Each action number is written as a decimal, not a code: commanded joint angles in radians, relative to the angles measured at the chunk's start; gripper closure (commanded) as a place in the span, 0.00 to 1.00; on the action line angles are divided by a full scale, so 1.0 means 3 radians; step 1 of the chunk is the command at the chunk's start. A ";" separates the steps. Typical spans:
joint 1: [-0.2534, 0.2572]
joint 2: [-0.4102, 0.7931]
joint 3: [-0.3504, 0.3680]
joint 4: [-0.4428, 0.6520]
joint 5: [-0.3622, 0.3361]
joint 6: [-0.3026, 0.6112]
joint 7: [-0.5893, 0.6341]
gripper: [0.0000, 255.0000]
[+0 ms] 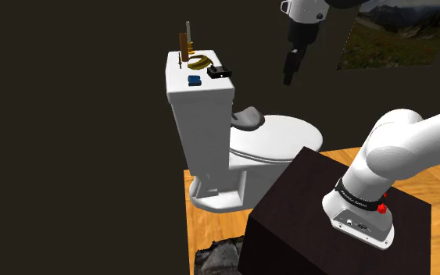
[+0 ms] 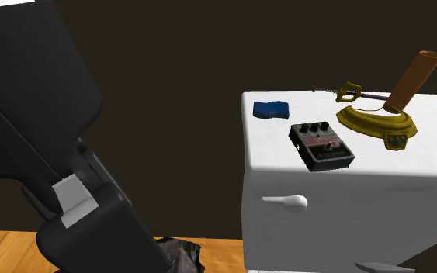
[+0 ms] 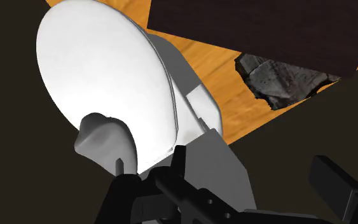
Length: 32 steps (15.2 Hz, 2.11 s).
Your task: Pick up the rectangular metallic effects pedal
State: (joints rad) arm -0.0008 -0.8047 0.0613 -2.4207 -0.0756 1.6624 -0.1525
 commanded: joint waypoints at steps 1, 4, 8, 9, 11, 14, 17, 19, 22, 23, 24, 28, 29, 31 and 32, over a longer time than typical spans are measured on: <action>0.0000 0.0000 0.0000 0.0000 0.0000 0.0000 0.0000 0.00; 0.0101 0.0235 -0.0277 0.0073 -0.0110 0.0302 -0.0587 0.00; 0.0275 0.0626 -0.0624 0.0276 -0.0153 0.0661 -0.1370 0.00; 0.0327 0.0734 -0.0706 0.0344 -0.0143 0.0738 -0.1567 0.00; 0.0434 0.0959 -0.0863 0.0500 -0.0095 0.0876 -0.1968 0.00; 0.0609 0.1313 -0.1082 0.0778 0.0042 0.1030 -0.2582 0.00; 0.0779 0.1682 -0.1269 0.1104 0.0258 0.1114 -0.3212 0.00; 0.0879 0.1935 -0.1372 0.1346 0.0437 0.1127 -0.3636 0.00; 0.0986 0.2320 -0.1479 0.1744 0.0741 0.1080 -0.4263 0.00; 0.1009 0.2448 -0.1500 0.1885 0.0846 0.1047 -0.4466 0.00; 0.1023 0.2576 -0.1512 0.2030 0.0951 0.1006 -0.4663 0.00; 0.1021 0.2873 -0.1500 0.2340 0.1189 0.0925 -0.5112 0.00; 0.1021 0.2872 -0.1498 0.2296 0.1194 0.0968 -0.5122 0.00; 0.1023 0.2875 -0.1495 0.2210 0.1204 0.1053 -0.5144 0.00; 0.1024 0.2877 -0.1494 0.2169 0.1210 0.1096 -0.5156 0.00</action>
State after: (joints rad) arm 0.3058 0.0559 -0.3877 -1.7582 0.2845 1.9768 -1.6947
